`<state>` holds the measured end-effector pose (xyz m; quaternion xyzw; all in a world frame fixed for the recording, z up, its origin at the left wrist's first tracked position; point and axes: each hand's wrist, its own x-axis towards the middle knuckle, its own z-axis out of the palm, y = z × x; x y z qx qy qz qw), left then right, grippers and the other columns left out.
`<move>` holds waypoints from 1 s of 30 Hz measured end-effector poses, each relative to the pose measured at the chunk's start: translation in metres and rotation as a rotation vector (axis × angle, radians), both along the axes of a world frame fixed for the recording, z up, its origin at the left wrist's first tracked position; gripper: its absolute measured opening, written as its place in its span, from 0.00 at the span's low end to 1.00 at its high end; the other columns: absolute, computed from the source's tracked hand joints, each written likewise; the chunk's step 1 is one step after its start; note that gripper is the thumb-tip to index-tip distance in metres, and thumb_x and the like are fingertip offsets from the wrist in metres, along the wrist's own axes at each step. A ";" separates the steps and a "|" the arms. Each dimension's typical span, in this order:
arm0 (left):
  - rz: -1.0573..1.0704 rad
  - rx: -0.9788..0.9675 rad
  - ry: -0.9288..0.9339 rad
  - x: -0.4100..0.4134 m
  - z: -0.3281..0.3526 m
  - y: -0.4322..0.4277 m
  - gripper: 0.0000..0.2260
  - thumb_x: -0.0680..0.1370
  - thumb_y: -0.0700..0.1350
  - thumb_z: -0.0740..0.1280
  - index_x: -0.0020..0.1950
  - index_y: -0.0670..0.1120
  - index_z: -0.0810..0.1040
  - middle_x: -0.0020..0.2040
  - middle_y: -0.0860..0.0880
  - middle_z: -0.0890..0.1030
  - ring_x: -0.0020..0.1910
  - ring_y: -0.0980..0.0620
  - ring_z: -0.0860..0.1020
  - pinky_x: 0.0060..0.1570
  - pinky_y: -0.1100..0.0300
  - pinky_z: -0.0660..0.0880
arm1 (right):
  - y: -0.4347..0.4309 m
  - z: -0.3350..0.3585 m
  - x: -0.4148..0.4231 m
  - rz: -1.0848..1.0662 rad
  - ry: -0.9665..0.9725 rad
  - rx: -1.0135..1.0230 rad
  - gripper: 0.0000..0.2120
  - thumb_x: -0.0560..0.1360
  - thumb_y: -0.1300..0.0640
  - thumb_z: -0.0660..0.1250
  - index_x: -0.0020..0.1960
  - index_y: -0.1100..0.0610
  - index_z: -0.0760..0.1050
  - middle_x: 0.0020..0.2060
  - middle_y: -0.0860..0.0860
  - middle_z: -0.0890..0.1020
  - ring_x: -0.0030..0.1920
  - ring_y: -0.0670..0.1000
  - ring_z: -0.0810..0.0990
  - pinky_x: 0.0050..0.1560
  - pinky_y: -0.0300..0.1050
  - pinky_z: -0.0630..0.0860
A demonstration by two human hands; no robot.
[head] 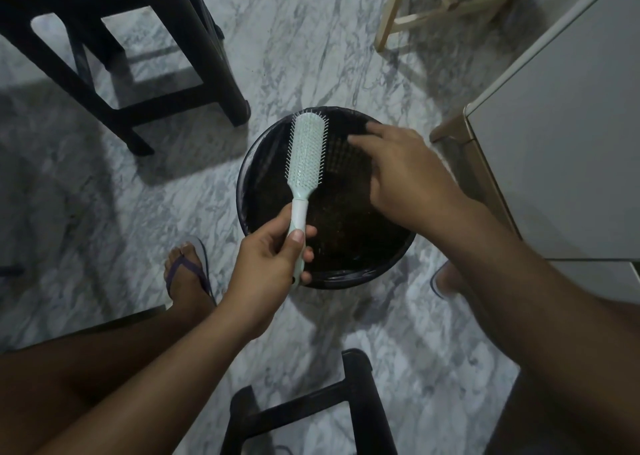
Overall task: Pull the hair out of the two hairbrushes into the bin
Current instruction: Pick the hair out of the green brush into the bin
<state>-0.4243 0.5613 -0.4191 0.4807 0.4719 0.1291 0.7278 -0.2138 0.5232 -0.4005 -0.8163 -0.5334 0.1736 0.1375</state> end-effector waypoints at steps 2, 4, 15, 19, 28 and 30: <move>-0.023 -0.004 -0.015 0.000 0.001 -0.001 0.21 0.83 0.38 0.60 0.75 0.52 0.71 0.51 0.49 0.80 0.39 0.54 0.74 0.35 0.58 0.74 | 0.005 -0.002 -0.006 0.049 0.068 0.140 0.25 0.76 0.55 0.66 0.73 0.53 0.71 0.73 0.56 0.71 0.73 0.60 0.69 0.69 0.63 0.70; -0.039 -0.017 -0.039 0.000 0.001 -0.002 0.20 0.83 0.38 0.60 0.74 0.53 0.71 0.50 0.49 0.80 0.40 0.53 0.73 0.36 0.58 0.73 | 0.006 -0.008 -0.015 0.138 0.078 0.240 0.22 0.75 0.52 0.69 0.69 0.50 0.76 0.71 0.53 0.75 0.71 0.58 0.73 0.65 0.62 0.73; -0.108 0.130 0.003 -0.004 -0.005 -0.009 0.23 0.83 0.37 0.60 0.58 0.68 0.77 0.45 0.54 0.81 0.37 0.56 0.74 0.37 0.56 0.72 | 0.008 -0.001 -0.033 0.055 -0.170 0.318 0.07 0.73 0.50 0.72 0.50 0.44 0.85 0.44 0.44 0.84 0.47 0.53 0.79 0.45 0.52 0.67; -0.104 0.055 -0.024 -0.002 -0.003 -0.010 0.20 0.83 0.37 0.59 0.63 0.63 0.75 0.46 0.54 0.80 0.37 0.56 0.74 0.36 0.58 0.73 | 0.008 -0.006 -0.037 0.023 -0.187 0.353 0.06 0.72 0.57 0.72 0.45 0.47 0.85 0.36 0.46 0.82 0.41 0.54 0.79 0.42 0.49 0.65; -0.088 0.026 -0.060 -0.002 -0.001 -0.008 0.20 0.83 0.38 0.61 0.72 0.54 0.72 0.50 0.50 0.81 0.40 0.52 0.74 0.37 0.55 0.73 | 0.015 0.015 -0.001 -0.096 -0.011 0.475 0.10 0.77 0.56 0.68 0.57 0.55 0.82 0.49 0.51 0.84 0.51 0.54 0.80 0.55 0.47 0.75; -0.098 0.024 -0.062 -0.002 0.000 -0.008 0.20 0.83 0.38 0.61 0.73 0.53 0.72 0.49 0.51 0.81 0.40 0.52 0.74 0.37 0.55 0.73 | 0.014 0.012 0.001 -0.116 0.081 0.335 0.19 0.76 0.51 0.70 0.65 0.56 0.78 0.54 0.53 0.82 0.53 0.51 0.80 0.59 0.43 0.74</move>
